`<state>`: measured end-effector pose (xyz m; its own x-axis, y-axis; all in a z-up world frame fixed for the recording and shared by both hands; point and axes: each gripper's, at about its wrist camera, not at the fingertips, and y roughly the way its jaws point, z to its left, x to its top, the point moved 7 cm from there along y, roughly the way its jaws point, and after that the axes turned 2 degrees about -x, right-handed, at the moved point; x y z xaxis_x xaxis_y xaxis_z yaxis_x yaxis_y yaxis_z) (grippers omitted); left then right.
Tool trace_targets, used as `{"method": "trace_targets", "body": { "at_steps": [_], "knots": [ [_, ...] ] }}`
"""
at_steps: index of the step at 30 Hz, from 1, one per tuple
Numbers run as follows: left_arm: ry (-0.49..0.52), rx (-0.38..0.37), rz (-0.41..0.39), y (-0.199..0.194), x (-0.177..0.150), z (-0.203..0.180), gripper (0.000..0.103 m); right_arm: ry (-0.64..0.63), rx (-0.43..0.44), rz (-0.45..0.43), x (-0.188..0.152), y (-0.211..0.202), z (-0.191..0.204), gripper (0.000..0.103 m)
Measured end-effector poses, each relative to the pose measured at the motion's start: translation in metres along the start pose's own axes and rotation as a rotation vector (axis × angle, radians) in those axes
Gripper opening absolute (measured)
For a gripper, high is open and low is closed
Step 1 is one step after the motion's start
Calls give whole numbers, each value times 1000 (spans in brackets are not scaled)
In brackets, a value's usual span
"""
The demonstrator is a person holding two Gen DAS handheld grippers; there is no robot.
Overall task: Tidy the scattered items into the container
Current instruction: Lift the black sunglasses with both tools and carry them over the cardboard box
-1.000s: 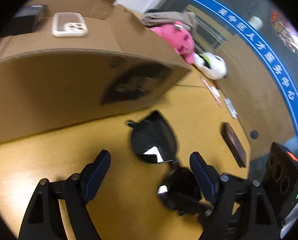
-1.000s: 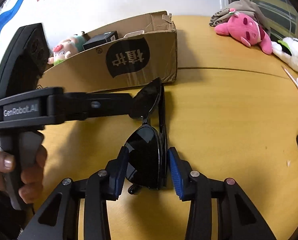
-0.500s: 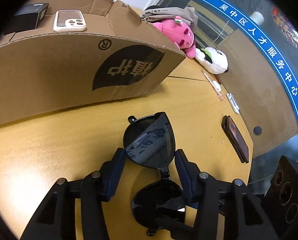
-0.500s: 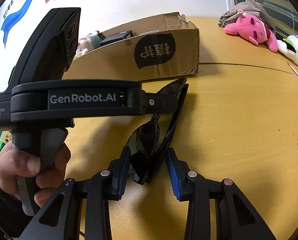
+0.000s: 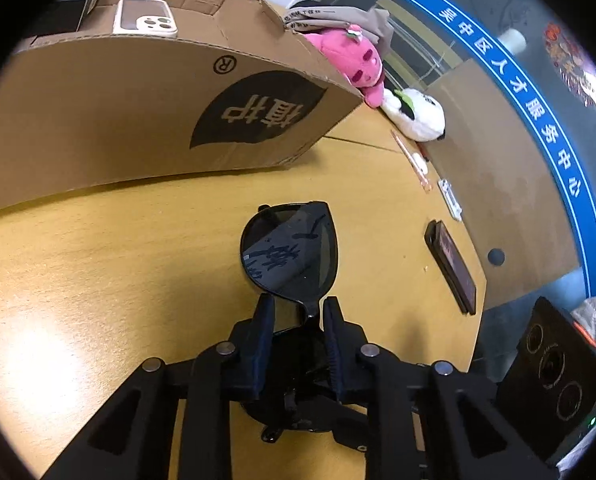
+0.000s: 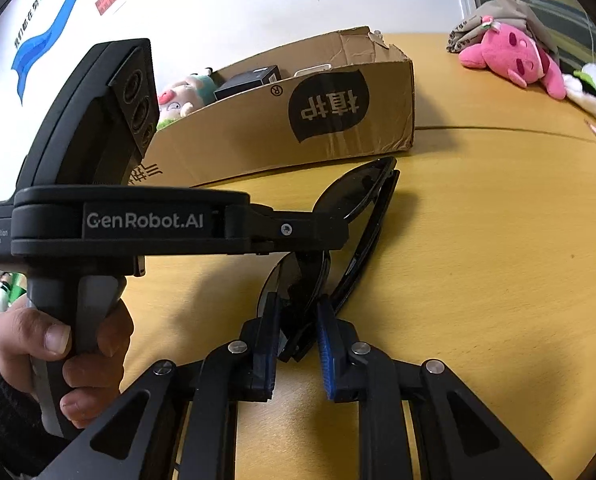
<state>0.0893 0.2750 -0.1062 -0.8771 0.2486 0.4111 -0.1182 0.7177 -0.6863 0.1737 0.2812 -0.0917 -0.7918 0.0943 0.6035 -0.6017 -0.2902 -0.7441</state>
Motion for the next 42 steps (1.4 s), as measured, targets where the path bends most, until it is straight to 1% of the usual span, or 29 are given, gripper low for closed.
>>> {"method": "trace_targets", "body": {
  "at_steps": [4, 5, 6, 8, 10, 14, 18, 23, 27, 32, 36, 42],
  "knots": [
    [38, 32, -7, -3, -2, -4, 22, 7, 17, -10, -2, -1, 5, 17],
    [37, 35, -10, -5, -2, -4, 20, 3, 16, -13, -2, -2, 7, 16],
    [37, 33, -15, -8, -2, -5, 14, -3, 18, -16, -2, -3, 9, 16],
    [42, 38, -30, -16, -2, -7, 10, -22, 23, -24, 0, -5, 16, 15],
    [51, 59, -42, -24, -2, -8, 10, -43, 22, -33, 4, -7, 22, 13],
    [38, 65, -67, -42, -1, -9, 9, -74, 34, -44, 10, -11, 35, 10],
    [22, 71, -110, -64, 4, -9, 8, -105, 44, -61, 21, -16, 43, 8],
    [24, 77, -170, -91, 17, -18, 8, -147, 55, -94, 45, -24, 53, 7],
    [48, 98, -232, -117, 39, -29, 8, -191, 63, -133, 66, -37, 70, 7],
    [73, 134, -304, -152, 79, -29, 8, -250, 93, -182, 112, -45, 91, 7],
    [78, 177, -348, -177, 113, -20, 8, -287, 122, -207, 151, -39, 110, 7],
    [59, 231, -377, -204, 151, 6, 8, -307, 180, -221, 199, -16, 137, 7]
  ]
}}
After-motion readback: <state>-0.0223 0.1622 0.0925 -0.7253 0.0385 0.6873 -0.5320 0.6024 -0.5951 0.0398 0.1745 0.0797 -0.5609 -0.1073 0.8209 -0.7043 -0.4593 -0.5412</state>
